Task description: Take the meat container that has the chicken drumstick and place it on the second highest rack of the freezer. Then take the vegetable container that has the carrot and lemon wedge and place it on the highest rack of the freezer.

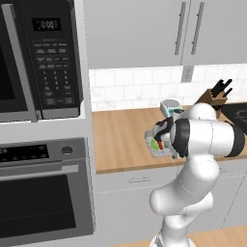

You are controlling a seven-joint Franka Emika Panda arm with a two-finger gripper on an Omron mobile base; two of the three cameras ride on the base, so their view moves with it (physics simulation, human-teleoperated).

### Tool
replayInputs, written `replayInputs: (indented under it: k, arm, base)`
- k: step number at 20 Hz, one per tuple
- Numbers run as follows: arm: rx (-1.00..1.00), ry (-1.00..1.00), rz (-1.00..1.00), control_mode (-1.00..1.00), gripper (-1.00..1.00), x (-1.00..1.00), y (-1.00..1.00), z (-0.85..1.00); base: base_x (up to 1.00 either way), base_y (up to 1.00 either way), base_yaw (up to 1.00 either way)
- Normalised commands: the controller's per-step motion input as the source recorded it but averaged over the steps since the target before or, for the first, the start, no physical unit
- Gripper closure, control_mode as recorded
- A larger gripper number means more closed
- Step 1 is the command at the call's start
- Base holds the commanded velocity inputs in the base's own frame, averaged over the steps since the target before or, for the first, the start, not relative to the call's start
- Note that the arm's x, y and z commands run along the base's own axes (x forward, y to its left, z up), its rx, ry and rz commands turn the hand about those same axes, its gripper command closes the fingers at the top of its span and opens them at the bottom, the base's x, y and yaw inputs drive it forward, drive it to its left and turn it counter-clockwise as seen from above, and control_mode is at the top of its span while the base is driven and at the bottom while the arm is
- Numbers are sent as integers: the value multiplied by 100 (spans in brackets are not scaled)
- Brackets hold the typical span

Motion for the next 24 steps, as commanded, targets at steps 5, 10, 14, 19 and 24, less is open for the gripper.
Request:
replayInputs:
  k: [5, 10, 14, 19, 24]
  arm:
    - [0, 0, -3, -100, -100, 2, 0, -13]
    - [0, 0, 0, -100, -100, 0, 0, 0]
    - [0, 0, 0, -100, 100, 3, 0, 0]
    - [0, 0, 0, -100, 100, 0, 0, 0]
    - [0, 0, 0, -100, 100, 0, 0, 0]
  base:
    - [0, 0, 0]
    - [0, 0, 0]
    - [0, 0, 0]
    - [0, 0, 0]
    - [0, 0, 0]
